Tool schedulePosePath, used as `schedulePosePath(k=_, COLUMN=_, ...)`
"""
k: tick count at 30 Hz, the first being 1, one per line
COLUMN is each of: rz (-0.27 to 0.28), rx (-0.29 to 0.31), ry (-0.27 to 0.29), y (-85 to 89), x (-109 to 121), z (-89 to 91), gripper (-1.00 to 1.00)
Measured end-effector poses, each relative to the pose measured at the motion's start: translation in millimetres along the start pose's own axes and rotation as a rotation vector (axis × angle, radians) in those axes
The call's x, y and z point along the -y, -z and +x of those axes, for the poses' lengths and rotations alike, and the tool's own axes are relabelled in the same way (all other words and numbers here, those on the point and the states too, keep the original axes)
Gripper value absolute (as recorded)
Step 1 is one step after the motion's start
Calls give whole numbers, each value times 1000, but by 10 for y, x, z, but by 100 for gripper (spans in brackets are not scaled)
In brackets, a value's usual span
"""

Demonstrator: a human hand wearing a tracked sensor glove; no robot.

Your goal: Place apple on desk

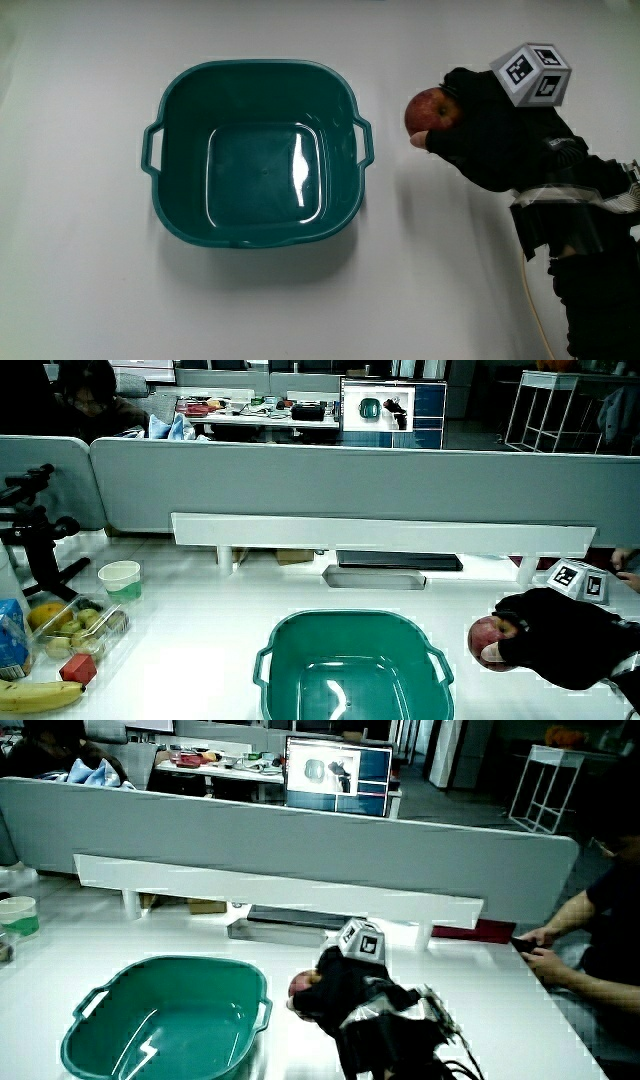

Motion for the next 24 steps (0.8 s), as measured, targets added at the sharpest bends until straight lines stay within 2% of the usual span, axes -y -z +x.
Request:
schedulePosePath(k=3, rz=5, rx=-5, ry=31, y=28, x=2, z=106, gripper=0)
schedulePosePath(k=9, rz=-34, rx=23, ry=70, y=154, x=-24, z=240, gripper=0)
schedulePosePath(k=18, rz=-61, rx=8, ry=127, y=280, x=-47, z=496, gripper=0)
schedulePosePath(k=20, rz=-70, rx=10, ry=156, y=332, x=-77, z=593, gripper=0)
schedulePosePath(k=24, rz=-84, rx=-1, ry=169, y=408, x=-75, z=683, gripper=0)
